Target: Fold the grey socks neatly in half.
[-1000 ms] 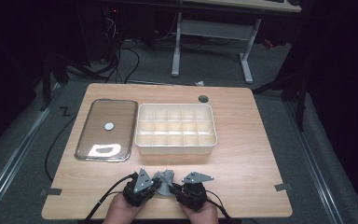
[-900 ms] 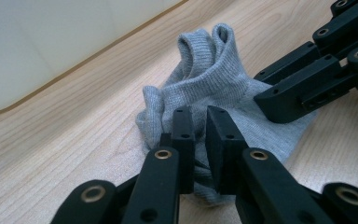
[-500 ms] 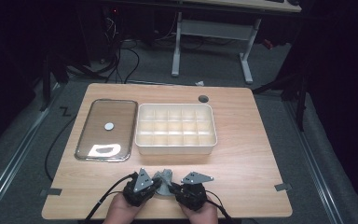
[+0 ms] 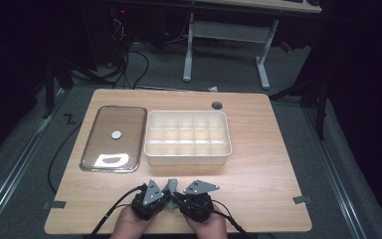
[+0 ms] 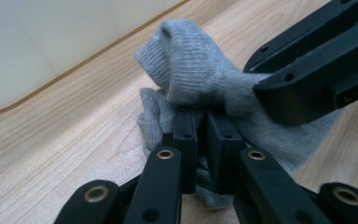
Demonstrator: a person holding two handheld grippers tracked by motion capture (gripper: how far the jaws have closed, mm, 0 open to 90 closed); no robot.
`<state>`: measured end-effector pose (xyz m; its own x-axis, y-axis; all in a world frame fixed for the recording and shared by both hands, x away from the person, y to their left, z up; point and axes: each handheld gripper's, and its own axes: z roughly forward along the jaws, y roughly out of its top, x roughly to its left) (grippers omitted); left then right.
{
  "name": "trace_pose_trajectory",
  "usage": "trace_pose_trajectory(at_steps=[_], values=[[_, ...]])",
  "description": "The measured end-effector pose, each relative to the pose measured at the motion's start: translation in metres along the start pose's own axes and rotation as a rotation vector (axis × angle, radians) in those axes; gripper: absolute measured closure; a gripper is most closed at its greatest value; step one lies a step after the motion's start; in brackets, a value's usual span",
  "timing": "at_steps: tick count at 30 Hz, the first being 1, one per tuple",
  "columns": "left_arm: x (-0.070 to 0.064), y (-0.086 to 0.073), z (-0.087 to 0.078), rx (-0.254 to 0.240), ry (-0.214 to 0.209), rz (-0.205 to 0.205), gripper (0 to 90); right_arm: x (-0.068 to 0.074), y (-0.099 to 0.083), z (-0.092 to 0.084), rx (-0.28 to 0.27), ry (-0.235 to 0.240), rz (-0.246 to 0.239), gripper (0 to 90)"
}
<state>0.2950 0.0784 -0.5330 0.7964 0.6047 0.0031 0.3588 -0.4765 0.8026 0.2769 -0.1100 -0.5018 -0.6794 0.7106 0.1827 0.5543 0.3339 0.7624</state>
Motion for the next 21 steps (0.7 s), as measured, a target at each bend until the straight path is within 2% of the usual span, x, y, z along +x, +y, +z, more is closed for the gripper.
trace_pose_trajectory(at_steps=[5,9,12,14,17,21], values=[[0.0,0.0,0.0,0.0,0.002,0.002,83.0,-0.001,0.004,0.0,0.011,-0.005,0.001,82.4],[0.0,0.0,0.0,0.0,-0.001,-0.001,82.9,-0.003,0.002,-0.008,0.02,-0.025,0.0,81.3],[0.0,0.0,0.0,0.0,-0.003,-0.003,82.9,-0.006,0.002,-0.015,0.003,-0.031,0.01,80.7],[0.0,0.0,0.0,-0.001,-0.003,-0.003,82.9,-0.01,0.003,-0.023,-0.021,-0.05,0.017,79.9],[0.0,0.0,0.0,0.0,-0.003,-0.002,82.9,-0.016,0.0,-0.029,-0.03,-0.083,0.028,80.9],[0.0,0.0,0.0,0.0,-0.001,0.0,82.9,-0.024,-0.013,-0.025,0.007,-0.134,0.023,88.4]])
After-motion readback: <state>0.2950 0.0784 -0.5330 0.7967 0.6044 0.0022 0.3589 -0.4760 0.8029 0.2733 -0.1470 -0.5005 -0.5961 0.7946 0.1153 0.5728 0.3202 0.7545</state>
